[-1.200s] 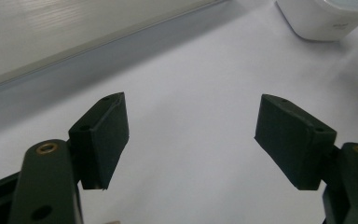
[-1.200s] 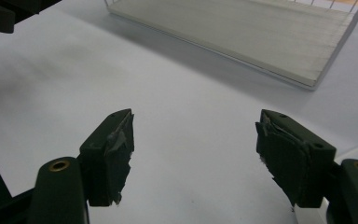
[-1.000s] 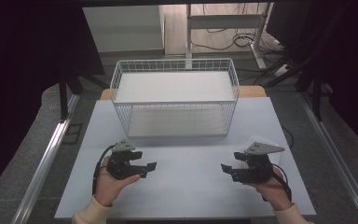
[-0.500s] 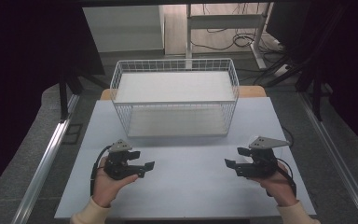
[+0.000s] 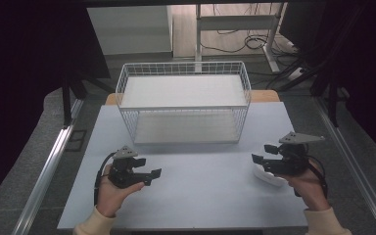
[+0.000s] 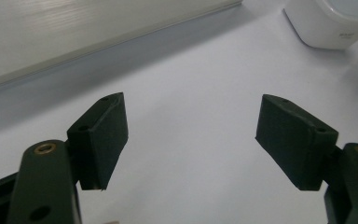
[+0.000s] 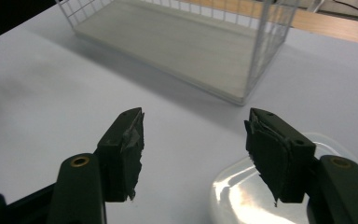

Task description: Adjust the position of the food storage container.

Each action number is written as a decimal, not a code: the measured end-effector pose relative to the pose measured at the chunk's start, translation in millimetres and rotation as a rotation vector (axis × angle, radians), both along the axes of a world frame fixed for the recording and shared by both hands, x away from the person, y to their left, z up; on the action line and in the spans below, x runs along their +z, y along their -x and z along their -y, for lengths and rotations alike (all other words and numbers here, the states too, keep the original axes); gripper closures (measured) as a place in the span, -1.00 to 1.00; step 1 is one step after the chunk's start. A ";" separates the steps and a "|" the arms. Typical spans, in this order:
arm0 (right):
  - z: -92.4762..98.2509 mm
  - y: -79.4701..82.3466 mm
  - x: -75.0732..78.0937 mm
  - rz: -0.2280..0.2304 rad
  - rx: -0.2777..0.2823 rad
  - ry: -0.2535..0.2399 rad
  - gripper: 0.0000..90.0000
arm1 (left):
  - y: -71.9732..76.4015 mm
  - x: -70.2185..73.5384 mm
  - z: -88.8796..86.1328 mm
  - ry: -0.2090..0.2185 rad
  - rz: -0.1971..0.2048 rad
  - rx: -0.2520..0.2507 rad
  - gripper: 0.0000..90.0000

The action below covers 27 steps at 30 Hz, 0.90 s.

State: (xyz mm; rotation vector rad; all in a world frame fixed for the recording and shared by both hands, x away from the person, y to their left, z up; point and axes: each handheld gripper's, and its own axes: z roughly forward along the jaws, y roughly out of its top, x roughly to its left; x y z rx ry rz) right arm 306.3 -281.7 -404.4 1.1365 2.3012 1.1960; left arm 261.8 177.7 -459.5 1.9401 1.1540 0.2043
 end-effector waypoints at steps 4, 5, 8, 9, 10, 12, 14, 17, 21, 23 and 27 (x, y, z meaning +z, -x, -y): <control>11.7 -7.2 2.4 -0.009 -0.026 -0.001 -0.15 | -0.6 0.5 0.0 0.000 -0.003 0.001 -0.45; 15.2 -9.4 2.2 -0.014 -0.034 -0.002 -0.15 | -0.4 1.2 0.2 0.002 -0.001 0.003 -0.46; 26.3 -16.7 0.5 -0.030 -0.070 0.001 -0.13 | 0.1 3.9 0.3 0.001 0.007 0.010 -0.48; 29.7 -19.5 -0.1 -0.033 -0.081 0.002 -0.12 | 0.0 4.6 0.1 0.001 0.010 0.013 -0.48; 33.1 -22.3 -0.6 -0.037 -0.094 0.002 -0.10 | -0.2 5.0 -0.5 0.002 0.011 0.013 -0.48; 39.1 -28.6 -1.2 -0.043 -0.107 -0.003 -0.07 | -0.7 5.1 -1.7 0.005 0.009 0.016 -0.48; 44.1 -34.0 -1.8 -0.047 -0.125 0.010 -0.04 | -1.2 4.6 -2.7 0.003 0.009 0.019 -0.47; 56.1 -40.6 -1.2 -0.059 -0.160 0.013 0.04 | -1.5 4.5 -4.2 0.006 0.006 0.019 -0.46; 69.3 -39.1 -0.3 -0.063 -0.201 0.022 0.10 | 0.5 6.8 -1.2 0.008 0.012 -0.008 -0.45; 75.6 -38.8 0.7 -0.064 -0.228 0.027 0.14 | 0.5 6.9 -0.4 0.010 0.012 -0.013 -0.45; 85.0 -38.5 -2.3 -0.071 -0.280 0.058 0.26 | 0.3 5.8 0.8 0.002 0.010 -0.013 -0.45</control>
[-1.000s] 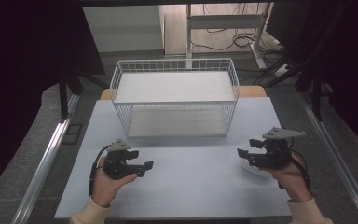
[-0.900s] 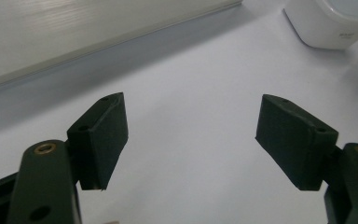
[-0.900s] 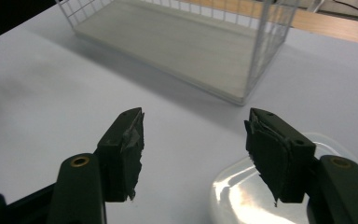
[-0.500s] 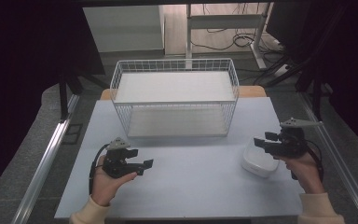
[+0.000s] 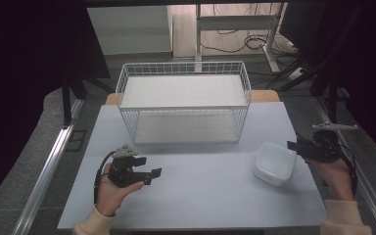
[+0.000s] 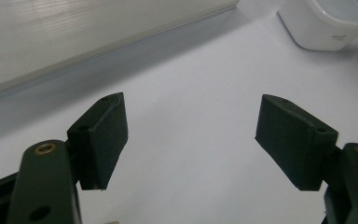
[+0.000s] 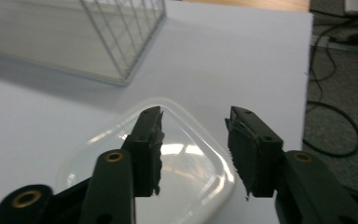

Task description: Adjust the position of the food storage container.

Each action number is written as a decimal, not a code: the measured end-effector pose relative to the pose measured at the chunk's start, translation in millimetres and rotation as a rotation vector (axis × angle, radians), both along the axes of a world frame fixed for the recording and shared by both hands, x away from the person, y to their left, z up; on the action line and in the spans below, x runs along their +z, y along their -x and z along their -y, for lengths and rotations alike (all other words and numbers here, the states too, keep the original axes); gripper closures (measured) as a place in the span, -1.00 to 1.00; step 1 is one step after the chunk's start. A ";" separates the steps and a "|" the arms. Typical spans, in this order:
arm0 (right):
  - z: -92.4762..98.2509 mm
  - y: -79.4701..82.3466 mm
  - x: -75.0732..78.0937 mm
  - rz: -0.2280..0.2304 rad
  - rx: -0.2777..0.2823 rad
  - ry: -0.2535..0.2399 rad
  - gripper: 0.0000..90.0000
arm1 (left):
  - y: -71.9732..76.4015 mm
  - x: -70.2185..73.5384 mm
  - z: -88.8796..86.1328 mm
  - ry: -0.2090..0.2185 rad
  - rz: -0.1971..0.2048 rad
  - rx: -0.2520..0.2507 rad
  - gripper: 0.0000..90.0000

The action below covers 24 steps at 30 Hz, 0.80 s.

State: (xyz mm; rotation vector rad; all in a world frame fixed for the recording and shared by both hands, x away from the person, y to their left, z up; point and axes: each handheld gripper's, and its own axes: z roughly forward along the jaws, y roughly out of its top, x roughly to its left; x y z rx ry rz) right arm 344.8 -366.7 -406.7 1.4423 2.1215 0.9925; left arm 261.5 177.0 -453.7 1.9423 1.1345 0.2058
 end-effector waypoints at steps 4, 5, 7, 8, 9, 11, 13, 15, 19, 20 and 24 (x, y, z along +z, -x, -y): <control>14.4 -0.8 -5.1 -0.015 -0.050 -0.008 0.50 | -0.9 -0.4 -0.5 -0.001 -0.001 0.003 -0.45; 14.4 -0.8 -5.1 -0.015 -0.050 -0.008 0.50 | -1.4 -0.8 -0.7 -0.002 -0.003 0.004 -0.45; 22.4 -2.6 -8.5 -0.031 -0.079 -0.001 0.65 | -2.0 -1.5 -1.0 -0.003 -0.006 0.005 -0.45; 24.3 -3.1 -9.7 -0.038 -0.085 -0.002 0.69 | -2.1 -1.6 -1.2 -0.003 -0.007 0.005 -0.45; 27.3 -3.7 -11.3 -0.046 -0.085 -0.001 0.73 | -2.1 -1.6 -1.3 -0.003 -0.007 0.005 -0.45; 31.9 -4.6 -14.3 -0.056 -0.092 -0.002 0.81 | -2.1 -1.6 -1.1 -0.003 -0.008 0.005 -0.45; 36.1 -5.7 -17.2 -0.068 -0.100 0.007 0.90 | -2.1 -1.6 -0.8 -0.005 -0.009 0.002 -0.45; 38.6 -7.5 -21.6 -0.081 -0.108 0.030 0.97 | -2.4 -2.1 -0.4 -0.005 -0.011 0.000 -0.45; 41.7 -13.0 -34.4 -0.116 -0.112 0.071 0.99 | -3.1 -3.0 -0.9 -0.007 -0.014 0.001 -0.45; 43.2 -15.6 -40.4 -0.131 -0.124 0.078 0.99 | -3.4 -3.1 -1.2 -0.007 -0.015 0.002 -0.45; 44.6 -18.8 -51.0 -0.171 -0.117 0.067 0.99 | -4.0 -4.0 -1.7 -0.007 -0.018 0.003 -0.45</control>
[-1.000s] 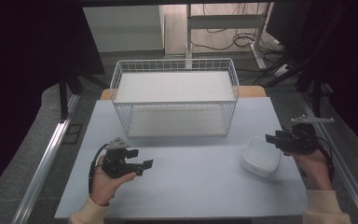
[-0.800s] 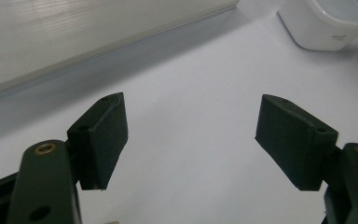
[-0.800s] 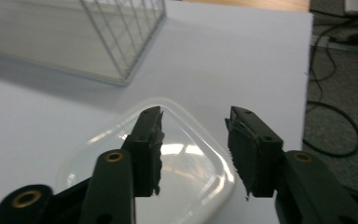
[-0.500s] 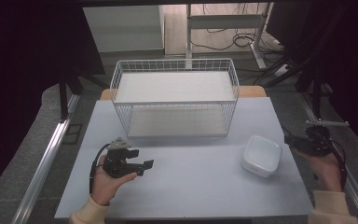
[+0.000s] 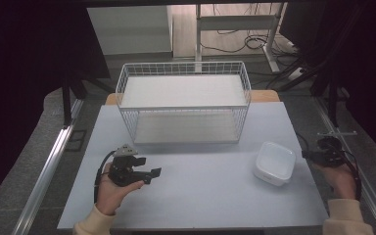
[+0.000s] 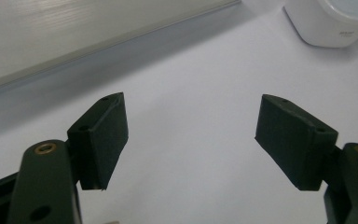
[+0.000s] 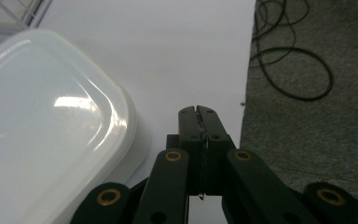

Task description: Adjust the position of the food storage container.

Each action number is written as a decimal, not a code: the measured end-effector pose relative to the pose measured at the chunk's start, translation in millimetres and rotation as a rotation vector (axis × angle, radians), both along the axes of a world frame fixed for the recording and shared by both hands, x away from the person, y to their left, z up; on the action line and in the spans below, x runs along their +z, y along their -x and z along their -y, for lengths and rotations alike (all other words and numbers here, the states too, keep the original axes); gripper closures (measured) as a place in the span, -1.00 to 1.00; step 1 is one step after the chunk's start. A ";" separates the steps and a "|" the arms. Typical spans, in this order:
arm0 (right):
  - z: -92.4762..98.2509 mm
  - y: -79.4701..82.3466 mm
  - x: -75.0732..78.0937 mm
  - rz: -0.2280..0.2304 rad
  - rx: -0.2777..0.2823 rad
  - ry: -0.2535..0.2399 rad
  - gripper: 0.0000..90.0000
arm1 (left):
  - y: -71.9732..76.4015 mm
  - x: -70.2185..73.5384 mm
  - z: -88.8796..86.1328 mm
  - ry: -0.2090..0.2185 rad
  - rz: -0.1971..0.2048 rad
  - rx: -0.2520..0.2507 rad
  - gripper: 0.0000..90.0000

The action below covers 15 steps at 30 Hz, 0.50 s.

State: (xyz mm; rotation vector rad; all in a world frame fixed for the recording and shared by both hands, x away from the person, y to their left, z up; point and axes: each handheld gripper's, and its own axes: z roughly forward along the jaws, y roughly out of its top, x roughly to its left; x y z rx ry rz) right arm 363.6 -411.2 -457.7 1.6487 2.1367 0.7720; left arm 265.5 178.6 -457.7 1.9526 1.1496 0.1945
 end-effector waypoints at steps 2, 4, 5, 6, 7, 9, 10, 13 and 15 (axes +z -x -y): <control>-3.3 -1.0 -2.2 -0.009 0.012 0.002 0.99 | 0.0 -0.1 0.1 -0.001 0.000 -0.001 -0.45; -9.0 -1.8 -2.1 -0.007 0.032 0.006 0.99 | 0.0 0.1 0.0 0.001 0.000 -0.002 -0.45; -9.0 -1.8 -2.1 -0.007 0.032 0.006 0.99 | 0.0 0.2 -0.1 0.000 0.001 -0.002 -0.45; -12.4 -2.6 -2.0 -0.004 0.046 0.008 0.99 | -0.1 0.2 -0.2 0.000 0.001 -0.001 -0.45; -15.7 -3.5 -2.3 -0.002 0.060 0.008 0.99 | -0.1 0.2 -0.2 0.001 0.000 0.000 -0.45; -20.0 -4.5 -2.7 -0.003 0.071 0.028 0.99 | 0.2 0.1 0.0 -0.001 0.001 -0.002 -0.45; -21.6 -3.7 -3.2 -0.009 0.076 0.030 0.99 | 0.4 0.2 0.0 -0.001 0.001 -0.003 -0.45; -23.3 -2.6 -3.5 -0.012 0.084 0.027 0.99 | 0.2 0.3 -0.1 -0.001 0.001 -0.001 -0.44; -26.8 -1.7 -3.2 -0.016 0.094 0.031 0.99 | 0.0 0.1 0.2 -0.002 0.000 -0.002 -0.44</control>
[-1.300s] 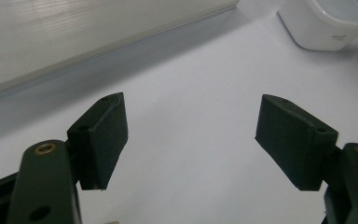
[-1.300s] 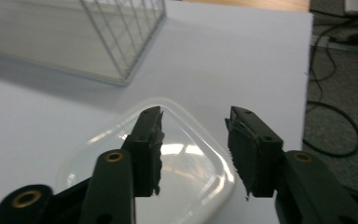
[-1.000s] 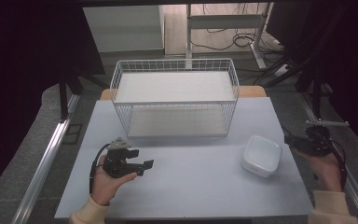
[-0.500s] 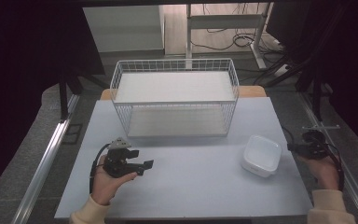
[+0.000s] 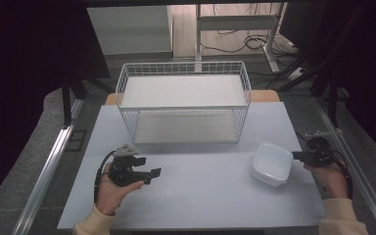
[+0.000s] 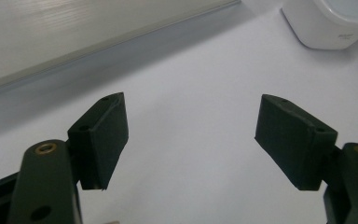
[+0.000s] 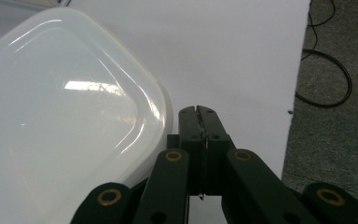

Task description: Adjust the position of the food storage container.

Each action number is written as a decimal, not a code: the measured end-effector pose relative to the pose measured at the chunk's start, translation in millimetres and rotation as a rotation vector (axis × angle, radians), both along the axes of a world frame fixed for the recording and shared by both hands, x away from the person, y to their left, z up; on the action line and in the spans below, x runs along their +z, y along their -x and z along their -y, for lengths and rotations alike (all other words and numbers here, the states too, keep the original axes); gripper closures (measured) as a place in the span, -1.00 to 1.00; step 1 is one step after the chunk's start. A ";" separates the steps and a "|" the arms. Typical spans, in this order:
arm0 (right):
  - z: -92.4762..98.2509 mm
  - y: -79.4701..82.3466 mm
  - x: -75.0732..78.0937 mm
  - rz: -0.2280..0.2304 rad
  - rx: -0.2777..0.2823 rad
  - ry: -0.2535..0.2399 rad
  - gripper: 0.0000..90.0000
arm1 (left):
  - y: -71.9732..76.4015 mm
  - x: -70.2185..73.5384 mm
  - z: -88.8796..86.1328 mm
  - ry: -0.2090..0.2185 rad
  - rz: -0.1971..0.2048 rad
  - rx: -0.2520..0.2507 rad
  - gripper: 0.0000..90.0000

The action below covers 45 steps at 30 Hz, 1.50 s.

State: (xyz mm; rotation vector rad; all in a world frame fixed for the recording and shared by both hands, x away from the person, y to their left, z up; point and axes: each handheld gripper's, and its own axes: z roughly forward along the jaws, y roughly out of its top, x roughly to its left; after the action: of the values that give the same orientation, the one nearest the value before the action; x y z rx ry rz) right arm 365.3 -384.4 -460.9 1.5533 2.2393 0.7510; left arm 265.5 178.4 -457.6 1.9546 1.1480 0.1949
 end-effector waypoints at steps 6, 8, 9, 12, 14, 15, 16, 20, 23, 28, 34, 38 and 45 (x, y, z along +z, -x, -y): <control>-17.4 0.8 0.0 -0.022 0.043 -0.002 0.99 | -0.3 -1.8 2.5 -0.005 -0.008 -0.010 -0.43; -22.3 2.1 0.2 -0.027 0.058 -0.007 0.99 | -0.2 -1.2 2.5 -0.005 -0.007 -0.011 -0.43; -24.3 2.8 0.3 -0.029 0.063 -0.009 0.99 | -0.2 -0.9 2.2 -0.005 -0.004 -0.011 -0.43; -28.8 4.7 0.2 -0.032 0.074 -0.012 0.99 | 0.2 -0.4 1.4 -0.003 -0.003 -0.007 -0.43; -34.6 6.8 -0.6 -0.039 0.077 -0.001 0.99 | 0.2 -0.5 1.3 -0.004 -0.003 -0.006 -0.43; -37.5 7.8 -0.9 -0.041 0.080 0.001 0.99 | 0.1 -0.4 1.6 -0.004 -0.002 -0.007 -0.43; -37.5 7.8 -0.9 -0.041 0.080 0.001 0.99 | 0.1 -0.4 1.6 -0.004 -0.002 -0.007 -0.43; -50.9 10.5 -2.9 -0.056 0.112 0.007 0.99 | -0.2 -0.8 2.4 -0.006 -0.003 -0.010 -0.43; -63.6 12.2 -4.5 -0.065 0.142 0.020 0.99 | -0.1 -0.8 2.5 -0.006 -0.004 -0.010 -0.43; -86.7 15.9 -8.6 -0.080 0.199 0.026 0.99 | -0.1 -0.5 2.8 -0.007 -0.002 -0.011 -0.43; -106.6 16.8 -8.5 -0.057 0.238 0.049 0.99 | -0.7 -0.7 2.8 -0.007 -0.003 -0.010 -0.43; -112.8 17.4 -8.4 -0.053 0.250 0.047 0.99 | -0.4 -0.5 2.6 -0.007 -0.003 -0.010 -0.42; -120.5 18.8 -9.0 -0.048 0.282 0.033 0.99 | -1.2 -1.2 2.6 -0.007 -0.005 -0.011 -0.42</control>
State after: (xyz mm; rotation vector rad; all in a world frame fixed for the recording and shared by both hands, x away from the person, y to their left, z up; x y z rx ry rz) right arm 346.5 -263.9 -469.9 1.2673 2.5255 0.7527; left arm 266.6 175.8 -458.8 1.9681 1.1409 0.1880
